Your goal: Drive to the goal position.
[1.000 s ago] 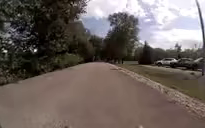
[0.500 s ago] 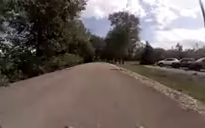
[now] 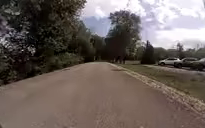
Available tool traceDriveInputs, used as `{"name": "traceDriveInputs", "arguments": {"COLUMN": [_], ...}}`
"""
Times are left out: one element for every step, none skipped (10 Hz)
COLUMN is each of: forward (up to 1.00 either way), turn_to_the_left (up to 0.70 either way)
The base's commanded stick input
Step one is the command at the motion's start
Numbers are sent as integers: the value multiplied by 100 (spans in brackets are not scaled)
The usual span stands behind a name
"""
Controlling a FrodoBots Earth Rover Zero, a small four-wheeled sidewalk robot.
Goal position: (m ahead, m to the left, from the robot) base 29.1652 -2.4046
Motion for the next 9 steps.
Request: {"name": "traceDriveInputs", "arguments": {"forward": [70, 70, 70, 70, 70, 70, 70, 70, 70], "turn_to_the_left": [0, 0, 0, 0, 0, 0, 0, 0, 0]}}
